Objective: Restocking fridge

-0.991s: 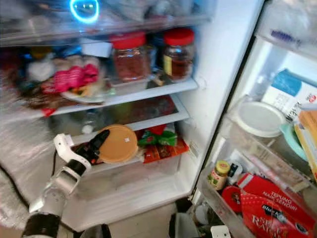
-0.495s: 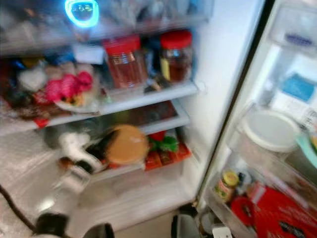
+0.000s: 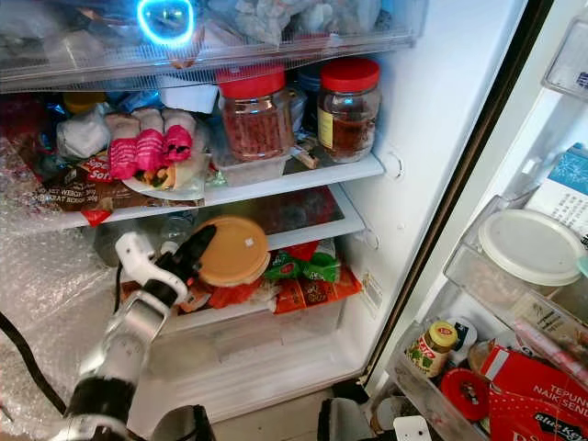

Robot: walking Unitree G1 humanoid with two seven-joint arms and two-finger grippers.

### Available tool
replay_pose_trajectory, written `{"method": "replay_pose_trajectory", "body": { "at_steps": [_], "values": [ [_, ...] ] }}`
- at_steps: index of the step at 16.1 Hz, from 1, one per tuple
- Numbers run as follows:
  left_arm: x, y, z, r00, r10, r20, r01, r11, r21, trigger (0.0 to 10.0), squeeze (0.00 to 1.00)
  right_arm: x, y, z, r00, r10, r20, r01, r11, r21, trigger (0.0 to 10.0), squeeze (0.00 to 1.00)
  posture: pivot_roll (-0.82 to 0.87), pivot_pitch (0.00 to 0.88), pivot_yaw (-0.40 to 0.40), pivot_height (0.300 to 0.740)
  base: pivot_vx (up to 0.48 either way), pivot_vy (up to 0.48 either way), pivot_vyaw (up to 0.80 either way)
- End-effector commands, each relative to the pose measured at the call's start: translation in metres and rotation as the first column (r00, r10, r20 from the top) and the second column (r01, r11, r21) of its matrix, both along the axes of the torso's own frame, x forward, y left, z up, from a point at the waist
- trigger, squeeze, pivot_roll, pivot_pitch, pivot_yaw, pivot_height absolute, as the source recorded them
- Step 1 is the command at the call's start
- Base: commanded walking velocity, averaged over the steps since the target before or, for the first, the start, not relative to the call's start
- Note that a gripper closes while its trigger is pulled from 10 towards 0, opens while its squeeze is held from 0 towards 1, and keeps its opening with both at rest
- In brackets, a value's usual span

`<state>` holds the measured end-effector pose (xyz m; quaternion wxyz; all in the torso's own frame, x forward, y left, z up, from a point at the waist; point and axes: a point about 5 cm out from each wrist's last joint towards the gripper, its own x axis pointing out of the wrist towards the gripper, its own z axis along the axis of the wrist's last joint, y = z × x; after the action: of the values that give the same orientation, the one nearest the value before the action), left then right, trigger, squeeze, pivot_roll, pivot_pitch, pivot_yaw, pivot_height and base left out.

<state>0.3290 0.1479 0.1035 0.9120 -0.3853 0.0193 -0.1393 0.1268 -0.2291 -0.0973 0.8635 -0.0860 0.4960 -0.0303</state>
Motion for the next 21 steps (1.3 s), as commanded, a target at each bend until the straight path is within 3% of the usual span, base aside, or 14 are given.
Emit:
{"method": "replay_pose_trajectory", "body": {
  "at_steps": [1, 4, 8, 17, 21],
  "values": [
    [0.006, -0.002, 0.004, 1.000, 0.011, 0.008, -0.011, 1.000, -0.007, 10.0, 0.00, 0.001, 0.001, 0.000, 1.000, 0.002, 0.008, -0.002, 1.000, 0.004, 10.0, 0.00, -0.13, 0.000, 0.003, 0.602, 0.000, 0.000, 0.00],
    [0.018, -0.010, 0.009, 0.999, 0.045, 0.005, -0.045, 0.999, -0.006, 10.0, 0.00, 0.001, 0.002, 0.000, 1.000, 0.000, 0.007, 0.000, 1.000, 0.005, 10.0, 0.00, -0.14, 0.000, 0.005, 0.602, 0.000, 0.000, 0.00],
    [0.035, -0.004, 0.013, 0.990, 0.135, -0.031, -0.135, 0.991, 0.005, 10.0, 0.00, -0.002, 0.001, -0.001, 1.000, -0.004, 0.003, 0.004, 1.000, 0.005, 10.0, 0.00, -0.16, 0.021, 0.012, 0.602, 0.000, 0.000, 0.00],
    [0.047, 0.013, 0.015, 0.950, 0.303, -0.074, -0.307, 0.950, -0.053, 10.0, 0.00, -0.016, -0.002, -0.003, 1.000, -0.014, -0.013, 0.014, 1.000, -0.001, 10.0, 0.00, -0.20, 0.075, 0.006, 0.602, 0.000, 0.000, 0.00],
    [0.051, 0.008, 0.018, 0.950, 0.303, -0.076, -0.308, 0.949, -0.066, 10.0, 0.00, -0.020, -0.003, -0.004, 1.000, -0.010, -0.017, 0.010, 1.000, -0.004, 10.0, 0.00, -0.21, 0.092, 0.006, 0.602, 0.000, 0.000, 0.00]
  ]
}}
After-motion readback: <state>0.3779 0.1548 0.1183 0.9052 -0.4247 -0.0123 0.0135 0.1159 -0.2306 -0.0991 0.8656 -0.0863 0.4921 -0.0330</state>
